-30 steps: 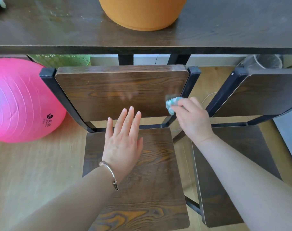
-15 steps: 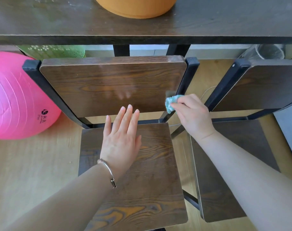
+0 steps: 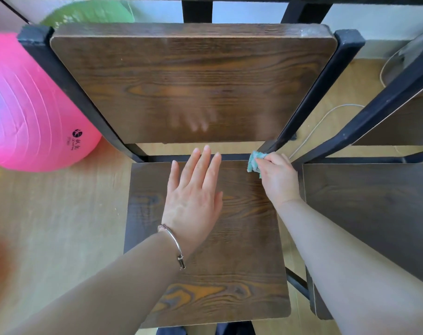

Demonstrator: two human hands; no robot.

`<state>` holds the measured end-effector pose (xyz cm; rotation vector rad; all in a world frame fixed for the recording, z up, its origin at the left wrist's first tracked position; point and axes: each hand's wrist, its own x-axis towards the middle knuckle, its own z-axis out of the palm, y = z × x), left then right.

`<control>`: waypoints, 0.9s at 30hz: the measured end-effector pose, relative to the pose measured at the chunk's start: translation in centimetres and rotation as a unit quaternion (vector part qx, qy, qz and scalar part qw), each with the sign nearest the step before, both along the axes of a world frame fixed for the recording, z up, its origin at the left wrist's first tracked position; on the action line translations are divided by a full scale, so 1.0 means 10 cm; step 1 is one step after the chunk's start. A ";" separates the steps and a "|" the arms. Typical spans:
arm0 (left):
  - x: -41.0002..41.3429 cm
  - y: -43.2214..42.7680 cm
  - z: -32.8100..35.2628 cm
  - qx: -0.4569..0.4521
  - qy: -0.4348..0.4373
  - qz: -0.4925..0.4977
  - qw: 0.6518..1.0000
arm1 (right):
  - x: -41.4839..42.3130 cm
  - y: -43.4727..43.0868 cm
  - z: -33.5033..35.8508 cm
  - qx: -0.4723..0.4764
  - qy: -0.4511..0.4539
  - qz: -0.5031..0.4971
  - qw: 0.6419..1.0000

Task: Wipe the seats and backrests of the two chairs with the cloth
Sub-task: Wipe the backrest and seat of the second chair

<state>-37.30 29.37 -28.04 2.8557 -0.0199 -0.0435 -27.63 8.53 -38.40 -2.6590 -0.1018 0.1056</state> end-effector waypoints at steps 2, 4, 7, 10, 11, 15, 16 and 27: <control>-0.04 0.00 -0.04 -0.002 0.009 0.001 1.000 | -0.03 0.02 -0.04 -0.023 -0.009 0.012 1.000; -0.06 0.02 -0.06 -0.003 0.015 0.005 1.000 | -0.06 0.05 -0.03 -0.054 -0.039 0.040 0.997; -0.11 0.06 -0.06 -0.002 0.025 0.013 1.000 | -0.12 0.12 0.07 -0.079 -0.030 0.036 0.996; -0.16 0.10 -0.02 0.010 0.035 0.019 0.999 | -0.16 0.17 0.12 -0.051 0.039 -0.004 0.998; -0.18 0.12 0.00 0.014 0.038 0.023 0.999 | -0.18 0.18 0.13 -0.028 0.073 -0.016 0.997; -0.26 0.18 0.13 0.015 0.049 0.028 0.998 | -0.33 0.19 0.26 0.050 0.182 -0.039 0.981; -0.29 0.20 0.17 0.014 0.050 0.028 0.998 | -0.38 0.19 0.28 0.098 0.192 -0.065 0.974; -0.54 0.32 0.20 0.009 0.044 0.007 0.999 | -0.75 0.19 0.33 0.318 0.237 -0.225 0.890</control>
